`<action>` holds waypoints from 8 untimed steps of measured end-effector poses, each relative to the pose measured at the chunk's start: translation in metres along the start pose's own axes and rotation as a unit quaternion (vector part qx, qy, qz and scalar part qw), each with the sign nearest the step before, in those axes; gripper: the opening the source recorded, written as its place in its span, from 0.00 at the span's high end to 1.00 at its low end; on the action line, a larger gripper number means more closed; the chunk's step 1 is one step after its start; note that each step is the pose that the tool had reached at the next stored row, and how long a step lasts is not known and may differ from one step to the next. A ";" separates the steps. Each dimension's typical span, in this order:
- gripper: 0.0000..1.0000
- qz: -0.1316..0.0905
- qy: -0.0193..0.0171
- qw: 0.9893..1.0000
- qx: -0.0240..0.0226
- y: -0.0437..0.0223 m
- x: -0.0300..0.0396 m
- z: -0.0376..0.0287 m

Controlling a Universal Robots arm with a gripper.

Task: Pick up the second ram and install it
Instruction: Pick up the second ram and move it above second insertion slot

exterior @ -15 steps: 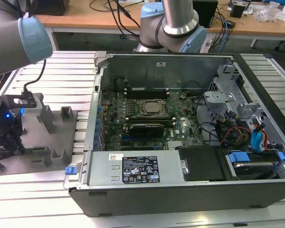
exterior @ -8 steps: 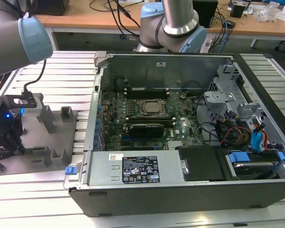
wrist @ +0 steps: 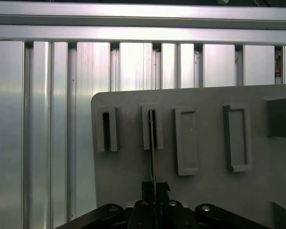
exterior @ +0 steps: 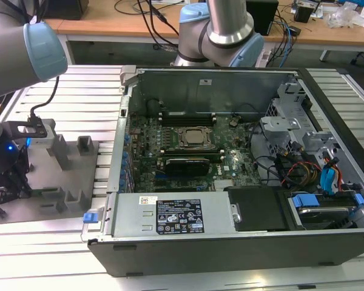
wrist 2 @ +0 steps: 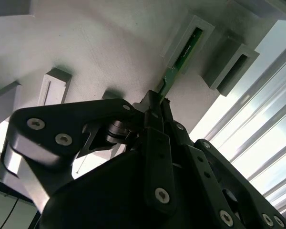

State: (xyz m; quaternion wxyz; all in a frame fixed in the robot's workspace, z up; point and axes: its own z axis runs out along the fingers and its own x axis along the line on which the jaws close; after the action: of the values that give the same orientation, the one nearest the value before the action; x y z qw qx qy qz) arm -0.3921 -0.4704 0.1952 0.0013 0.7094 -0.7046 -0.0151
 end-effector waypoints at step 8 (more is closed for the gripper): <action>0.86 0.000 0.000 1.000 0.000 0.0001 -0.0001 -0.0044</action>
State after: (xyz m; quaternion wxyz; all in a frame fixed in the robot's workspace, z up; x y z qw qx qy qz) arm -0.3921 -0.4703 0.1996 0.0012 0.7094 -0.7046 -0.0151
